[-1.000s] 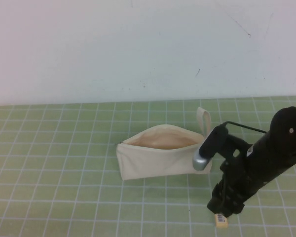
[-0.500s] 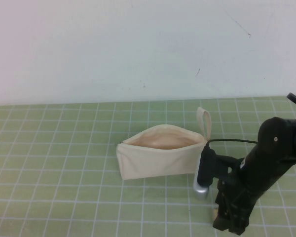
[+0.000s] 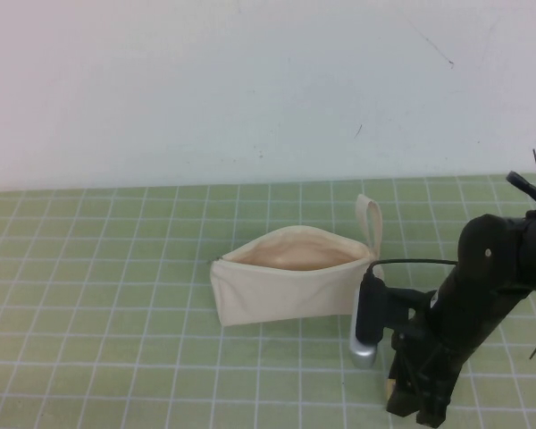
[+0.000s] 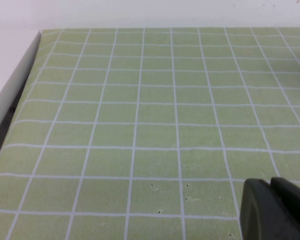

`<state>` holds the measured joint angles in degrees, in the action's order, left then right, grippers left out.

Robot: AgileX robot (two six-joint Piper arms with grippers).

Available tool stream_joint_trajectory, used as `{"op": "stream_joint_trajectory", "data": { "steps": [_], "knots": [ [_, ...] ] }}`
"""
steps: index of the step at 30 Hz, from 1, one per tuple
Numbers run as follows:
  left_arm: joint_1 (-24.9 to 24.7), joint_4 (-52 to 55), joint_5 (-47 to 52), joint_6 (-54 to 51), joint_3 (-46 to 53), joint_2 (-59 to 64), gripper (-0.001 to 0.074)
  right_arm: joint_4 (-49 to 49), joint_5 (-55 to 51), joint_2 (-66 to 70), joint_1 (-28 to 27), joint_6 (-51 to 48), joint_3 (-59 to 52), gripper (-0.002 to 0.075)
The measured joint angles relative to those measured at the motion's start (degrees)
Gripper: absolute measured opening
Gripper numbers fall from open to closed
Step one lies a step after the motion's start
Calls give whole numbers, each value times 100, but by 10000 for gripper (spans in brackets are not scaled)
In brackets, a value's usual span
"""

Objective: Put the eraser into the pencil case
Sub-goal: Pick up the eraser from the table, then place the eraser on the pencil case

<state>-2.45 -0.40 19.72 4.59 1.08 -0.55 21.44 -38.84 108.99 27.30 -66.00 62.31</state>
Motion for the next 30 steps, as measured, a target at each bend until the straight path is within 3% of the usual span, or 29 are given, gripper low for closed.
{"op": "stream_joint_trajectory", "data": {
  "steps": [6,16,23,30],
  "knots": [
    [0,0,0,0,0,0,-1,-68,-714,123,0,147,455,313],
    [0,0,0,0,0,0,-1,364,-2316,143,3,862,2656,313],
    [0,0,0,0,0,0,-1,905,-2299,143,3,1171,4010,312],
    [0,0,0,0,0,0,-1,955,-1588,409,3,1060,4167,312]
  ]
}}
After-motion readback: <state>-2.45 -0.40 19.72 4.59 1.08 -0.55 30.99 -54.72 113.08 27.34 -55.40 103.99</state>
